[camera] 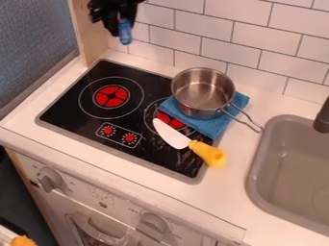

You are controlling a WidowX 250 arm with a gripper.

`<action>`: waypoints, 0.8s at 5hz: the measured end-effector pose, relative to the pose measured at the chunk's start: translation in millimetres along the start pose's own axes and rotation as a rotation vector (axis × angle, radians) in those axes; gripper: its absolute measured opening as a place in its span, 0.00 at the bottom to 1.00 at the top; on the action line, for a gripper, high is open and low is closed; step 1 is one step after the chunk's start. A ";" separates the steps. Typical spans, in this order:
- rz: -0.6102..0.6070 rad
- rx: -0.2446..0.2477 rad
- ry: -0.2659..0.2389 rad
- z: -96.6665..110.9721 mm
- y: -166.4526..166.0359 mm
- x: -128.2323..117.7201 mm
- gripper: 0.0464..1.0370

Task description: Put the blue bottle to the bottom right corner of the stove switch

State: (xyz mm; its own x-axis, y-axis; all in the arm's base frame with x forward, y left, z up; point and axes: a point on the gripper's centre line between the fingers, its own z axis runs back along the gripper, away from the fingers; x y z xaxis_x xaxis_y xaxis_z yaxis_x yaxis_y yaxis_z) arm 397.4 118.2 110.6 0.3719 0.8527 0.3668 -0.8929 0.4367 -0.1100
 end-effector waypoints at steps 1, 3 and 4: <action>-0.052 -0.026 0.029 13.5 3.9 -33.0 0.36; -0.098 -0.045 0.136 28.5 28.6 -98.0 0.36; -0.117 -0.058 0.154 30.5 46.0 -113.6 0.36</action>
State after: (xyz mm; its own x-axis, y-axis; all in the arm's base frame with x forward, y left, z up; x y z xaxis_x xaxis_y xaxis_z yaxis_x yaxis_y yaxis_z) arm 306.3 32.7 92.1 0.5111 0.8268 0.2348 -0.8266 0.5477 -0.1295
